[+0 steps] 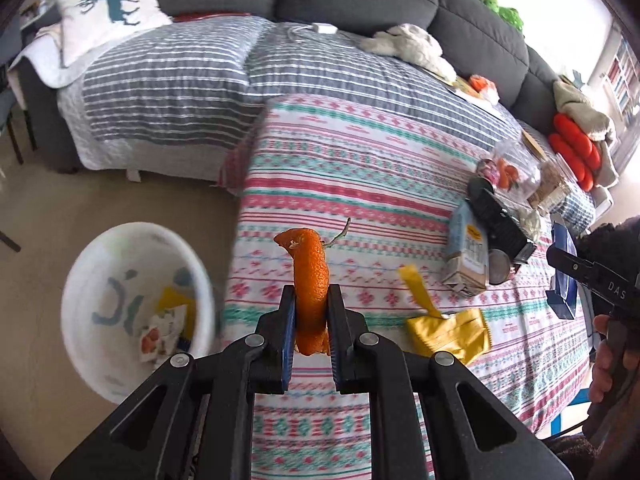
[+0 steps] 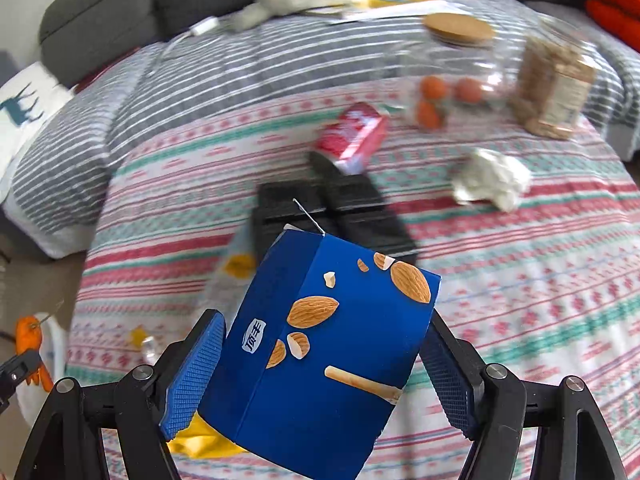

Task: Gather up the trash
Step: 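Carry the orange peel over the bin and open the left tool while the right tool carries the blue bag, then move the blue almond bag over the bin and open the right tool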

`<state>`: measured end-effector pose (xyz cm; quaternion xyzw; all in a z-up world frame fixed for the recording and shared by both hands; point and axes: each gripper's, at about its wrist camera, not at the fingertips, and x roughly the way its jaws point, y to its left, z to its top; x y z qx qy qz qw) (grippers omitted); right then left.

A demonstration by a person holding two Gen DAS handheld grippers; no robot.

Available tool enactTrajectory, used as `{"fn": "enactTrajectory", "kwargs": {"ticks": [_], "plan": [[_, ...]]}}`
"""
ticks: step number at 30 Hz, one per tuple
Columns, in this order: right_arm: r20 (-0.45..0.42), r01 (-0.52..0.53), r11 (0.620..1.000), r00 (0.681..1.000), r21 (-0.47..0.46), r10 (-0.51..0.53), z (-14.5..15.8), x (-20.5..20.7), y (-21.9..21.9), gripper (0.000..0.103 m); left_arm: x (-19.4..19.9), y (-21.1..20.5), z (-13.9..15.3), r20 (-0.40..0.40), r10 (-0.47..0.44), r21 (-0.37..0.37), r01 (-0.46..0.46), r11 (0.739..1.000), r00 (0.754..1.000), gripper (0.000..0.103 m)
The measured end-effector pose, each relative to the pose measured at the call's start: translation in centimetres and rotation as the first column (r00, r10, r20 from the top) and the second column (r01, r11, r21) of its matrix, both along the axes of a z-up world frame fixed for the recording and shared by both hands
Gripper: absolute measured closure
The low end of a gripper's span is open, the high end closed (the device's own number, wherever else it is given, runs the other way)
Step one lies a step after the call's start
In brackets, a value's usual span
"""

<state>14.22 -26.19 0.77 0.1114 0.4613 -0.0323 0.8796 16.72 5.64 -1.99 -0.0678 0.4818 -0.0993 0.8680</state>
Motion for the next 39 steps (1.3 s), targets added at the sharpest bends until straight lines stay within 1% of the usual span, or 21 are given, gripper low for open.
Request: {"fn": "enactTrajectory", "kwargs": {"ticks": [7,11,15,20,21,22,23,24,25,29,31,33,35,39], "plan": [[-0.007,-0.085,0.996,0.996,-0.009,0.085,-0.7,1.1,5.5,0.022,-0.4,6.4,-0.5,-0.008,0.104,0.024,-0.103,0.994,0.995,0.087],[-0.008,-0.125,0.992,0.992,-0.012,0.125,-1.0,1.5,8.1,0.022,-0.6,9.1,-0.9,-0.011,0.141,0.034,-0.140,0.990,0.990,0.087],[-0.012,-0.158,0.987,0.987,-0.016,0.158,-1.5,1.9,10.5,0.022,-0.6,10.8,-1.4,-0.007,0.163,0.050,-0.163,0.985,0.987,0.087],[-0.009,-0.202,0.979,0.979,-0.024,0.202,-1.9,2.4,13.7,0.022,-0.5,12.3,-1.7,0.018,0.174,0.067,-0.175,0.982,0.985,0.085],[-0.009,-0.211,0.977,0.978,-0.026,0.211,-2.0,2.5,14.4,0.022,-0.3,12.4,-1.8,0.010,0.171,0.064,-0.172,0.983,0.985,0.080],[-0.008,-0.218,0.976,0.976,-0.027,0.218,-2.1,2.5,14.9,0.022,-0.2,12.7,-2.0,-0.009,0.172,0.062,-0.171,0.983,0.985,0.064],[-0.008,-0.226,0.974,0.974,-0.029,0.226,-2.2,2.5,15.5,0.022,-0.3,13.1,-2.2,-0.017,0.188,0.067,-0.186,0.980,0.982,0.054],[-0.009,-0.234,0.972,0.972,-0.030,0.234,-2.3,2.6,16.1,0.022,-0.4,13.5,-2.3,-0.012,0.210,0.079,-0.208,0.975,0.978,0.038],[-0.011,-0.244,0.969,0.970,-0.030,0.244,-2.5,2.7,16.8,0.022,-0.6,13.9,-2.2,-0.002,0.232,0.096,-0.230,0.968,0.973,0.030],[-0.017,-0.285,0.958,0.959,-0.028,0.284,-3.1,3.0,19.6,0.022,-1.3,15.4,-2.3,0.009,0.281,0.170,-0.279,0.945,0.960,0.024],[-0.022,-0.308,0.951,0.951,-0.028,0.307,-3.5,3.2,21.3,0.021,-1.7,16.1,-2.5,0.008,0.301,0.226,-0.295,0.928,0.954,0.020],[-0.025,-0.330,0.944,0.944,-0.026,0.330,-3.9,3.5,23.0,0.021,-2.2,16.9,-2.7,0.012,0.308,0.260,-0.300,0.918,0.951,0.020],[-0.020,-0.351,0.936,0.936,-0.023,0.351,-4.2,3.6,24.5,0.021,-2.7,17.7,-2.9,0.012,0.315,0.269,-0.307,0.913,0.949,0.018],[-0.015,-0.391,0.920,0.921,-0.019,0.390,-5.2,3.8,27.4,0.021,-3.7,19.2,-3.4,-0.021,0.330,0.263,-0.313,0.912,0.944,0.017]]}}
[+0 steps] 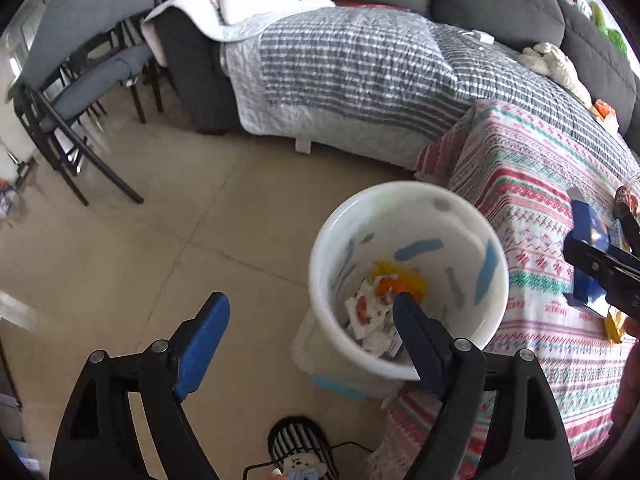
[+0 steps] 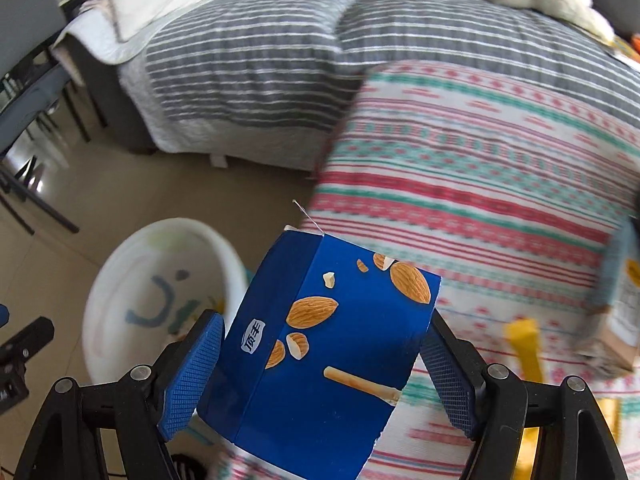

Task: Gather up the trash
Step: 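Move the blue almond bag over the bin and open the right tool, then grasp the yellow snack wrapper with the right tool while the left tool approaches the milk carton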

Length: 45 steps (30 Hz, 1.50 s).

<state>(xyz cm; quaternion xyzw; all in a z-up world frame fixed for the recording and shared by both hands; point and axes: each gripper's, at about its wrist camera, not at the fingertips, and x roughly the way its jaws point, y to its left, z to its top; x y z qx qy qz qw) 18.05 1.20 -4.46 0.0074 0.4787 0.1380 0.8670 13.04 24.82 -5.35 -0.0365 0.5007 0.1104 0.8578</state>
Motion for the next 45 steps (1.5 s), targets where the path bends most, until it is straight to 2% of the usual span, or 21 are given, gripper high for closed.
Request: {"fn": "enactTrajectory", "kwargs": {"ticks": [4,13,20,24,29,35,40,45], "plan": [[-0.016,-0.018,1.000,1.000,0.015,0.018,-1.2,0.6,2.2,0.020,-0.9,1.3,-0.4,-0.020,-0.001,-0.027,0.001,1.000,1.000,0.017],[-0.016,-0.046,0.998,0.999,0.039,0.047,-2.5,1.2,5.8,0.019,-1.8,2.5,-0.8,-0.025,-0.005,-0.015,0.005,1.000,1.000,0.017],[0.012,-0.077,0.991,0.997,0.113,0.076,-2.2,1.3,6.0,0.009,-1.7,3.0,-1.0,-0.033,0.001,-0.025,-0.002,1.000,0.999,0.017],[0.023,-0.070,0.994,0.997,0.088,0.068,-1.7,0.8,5.7,0.009,-1.9,3.0,-0.9,-0.036,-0.001,-0.033,0.000,0.999,0.999,0.017],[0.030,-0.031,0.998,0.999,0.055,0.029,-0.6,-0.1,3.9,0.009,-2.0,2.3,-0.6,-0.037,-0.008,-0.049,0.007,0.999,0.999,0.017],[0.014,0.045,0.999,0.999,-0.026,-0.045,0.2,-1.0,-0.3,0.009,-2.0,0.1,-0.4,-0.051,-0.045,-0.061,0.042,0.997,0.998,0.017],[-0.009,0.116,0.989,0.993,-0.086,-0.117,0.8,-1.7,-5.1,0.009,-1.8,-1.9,-0.4,-0.067,-0.076,-0.085,0.071,0.994,0.995,0.017],[-0.063,0.191,0.976,0.978,-0.104,-0.198,0.4,-1.8,-10.6,0.009,-1.3,-4.4,0.1,-0.067,-0.117,-0.082,0.112,0.990,0.991,0.017]]}}
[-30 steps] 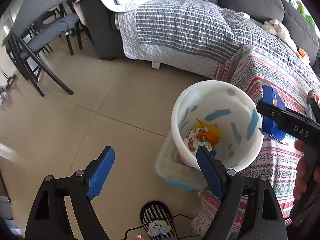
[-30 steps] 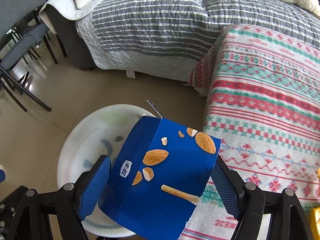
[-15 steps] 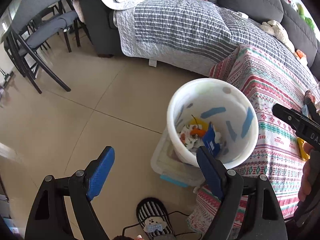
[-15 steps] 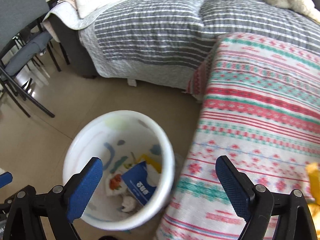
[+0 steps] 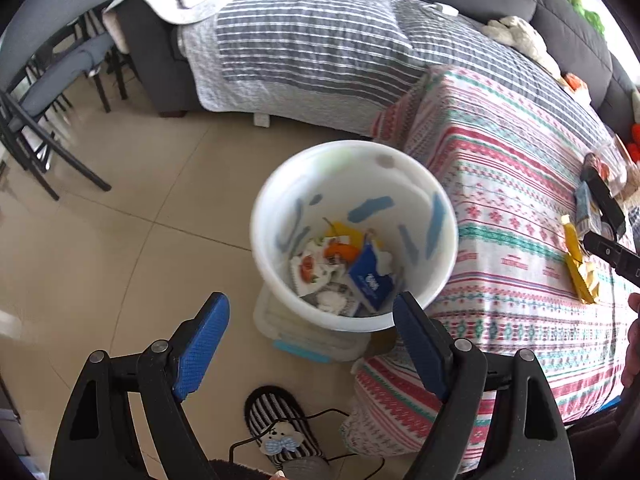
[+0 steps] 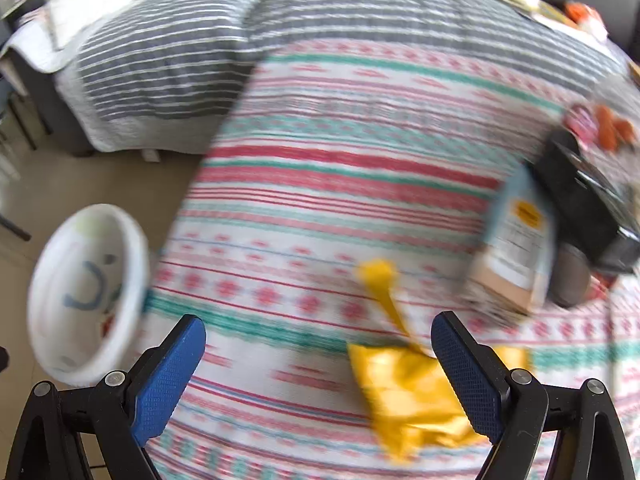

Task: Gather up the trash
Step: 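Grasp the yellow snack wrapper with the right tool while the left tool approaches the milk carton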

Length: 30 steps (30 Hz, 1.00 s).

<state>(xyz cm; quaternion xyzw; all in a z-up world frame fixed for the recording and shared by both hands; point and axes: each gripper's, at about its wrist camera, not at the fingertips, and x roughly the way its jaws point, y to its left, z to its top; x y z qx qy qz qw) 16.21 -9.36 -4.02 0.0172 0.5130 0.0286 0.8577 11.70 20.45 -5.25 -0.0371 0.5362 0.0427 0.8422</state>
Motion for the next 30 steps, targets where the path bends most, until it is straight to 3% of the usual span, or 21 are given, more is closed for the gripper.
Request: {"fn": "enactTrajectory", "kwargs": {"ticks": [6,13,21,23,24,27,30], "plan": [[-0.107,0.065,0.998,0.992,0.017,-0.062,-1.8,-0.1,-5.3,0.009,0.5,-2.6,0.3,-0.002,-0.045,0.003,0.045,0.999,0.999,0.017],[-0.236,0.102,0.991,0.968,0.084,-0.079,-4.8,0.1,-7.7,0.009,0.6,-4.2,0.3,-0.011,-0.076,0.005,0.076,0.997,0.997,0.017],[-0.241,0.093,0.995,0.967,0.023,-0.085,-6.2,0.3,-7.3,0.009,0.4,-4.7,0.1,-0.020,-0.086,0.000,0.086,0.996,0.996,0.017],[-0.233,0.093,0.996,0.968,0.004,-0.089,-6.1,0.1,-7.2,0.016,0.5,-4.7,0.1,-0.020,-0.088,-0.001,0.088,0.996,0.996,0.017],[-0.229,0.090,0.996,0.969,0.004,-0.086,-5.9,-0.1,-7.2,0.024,0.5,-4.7,0.1,-0.020,-0.088,-0.002,0.088,0.996,0.996,0.017],[-0.218,0.059,0.998,0.974,0.002,-0.057,-5.3,-0.7,-7.3,0.065,0.6,-5.0,0.2,-0.019,-0.093,-0.006,0.092,0.996,0.996,0.017],[-0.220,0.025,0.999,0.975,0.036,-0.017,-4.8,-1.1,-7.5,0.080,0.8,-5.8,0.3,-0.017,-0.103,-0.011,0.103,0.995,0.994,0.017]]}}
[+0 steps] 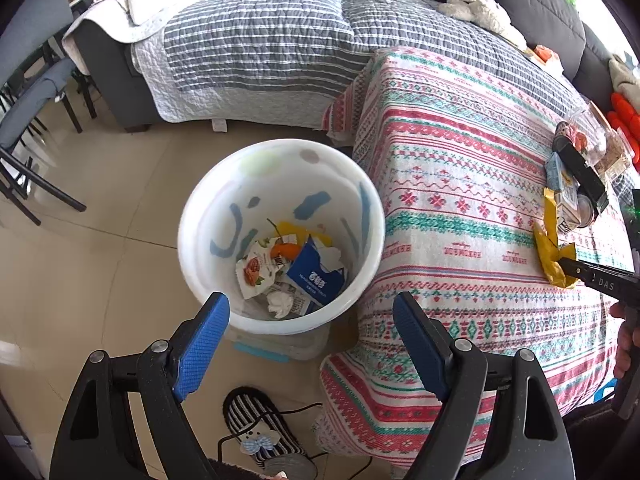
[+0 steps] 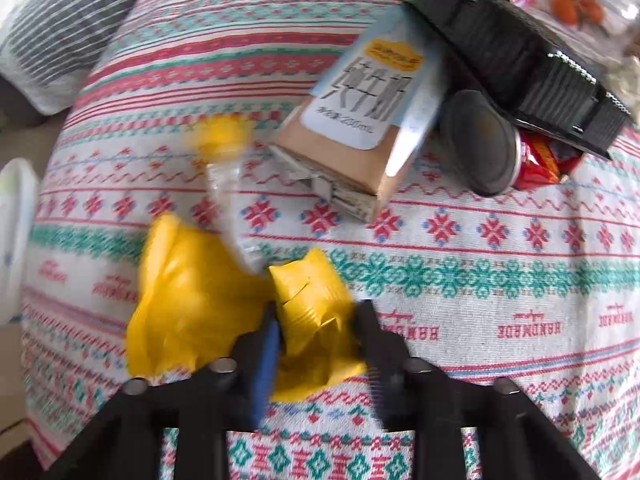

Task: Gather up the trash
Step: 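Grasp the yellow snack wrapper with the right tool while the left tool approaches the milk carton, then grasp the white milk carton with the left tool and lift it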

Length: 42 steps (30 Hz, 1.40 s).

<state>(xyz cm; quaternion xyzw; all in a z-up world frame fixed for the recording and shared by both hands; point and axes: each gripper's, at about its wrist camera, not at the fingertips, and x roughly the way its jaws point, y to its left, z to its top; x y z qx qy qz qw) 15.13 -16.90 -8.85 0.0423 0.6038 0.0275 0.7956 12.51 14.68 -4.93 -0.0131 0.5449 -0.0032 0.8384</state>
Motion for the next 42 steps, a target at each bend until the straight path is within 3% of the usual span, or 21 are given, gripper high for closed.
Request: {"fn": "enactTrajectory", "kwargs": {"ticks": [3,9,17,23,30,35,42], "plan": [[0.025,-0.002,1.000,1.000,0.026,0.001,0.8,-0.5,-0.5,0.087,0.2,-1.0,0.3,0.001,-0.013,-0.013,0.013,1.000,1.000,0.017],[0.102,0.016,0.998,0.995,0.062,-0.023,3.4,-2.2,-3.3,0.088,1.2,-4.9,1.0,0.013,-0.056,-0.032,0.057,0.998,0.998,0.017],[0.164,0.163,0.983,0.971,0.082,-0.174,5.7,-3.6,-10.8,0.088,2.9,-13.6,1.6,0.034,-0.173,-0.071,0.175,0.982,0.984,0.017],[0.175,0.255,0.963,0.948,0.086,-0.267,6.2,-4.2,-15.7,0.088,4.2,-20.4,0.9,0.038,-0.256,-0.071,0.258,0.964,0.966,0.017],[0.170,0.302,0.950,0.935,0.076,-0.310,5.5,-4.4,-19.2,0.087,5.5,-25.4,-0.1,0.053,-0.303,-0.101,0.307,0.946,0.951,0.017],[0.164,0.312,0.948,0.934,0.064,-0.318,5.5,-4.4,-20.3,0.087,6.7,-27.5,-1.0,0.070,-0.314,-0.163,0.321,0.933,0.947,0.018],[0.158,0.316,0.947,0.934,0.059,-0.322,5.3,-4.2,-21.6,0.087,7.5,-29.9,-2.7,0.059,-0.362,-0.163,0.367,0.916,0.930,0.034]]}}
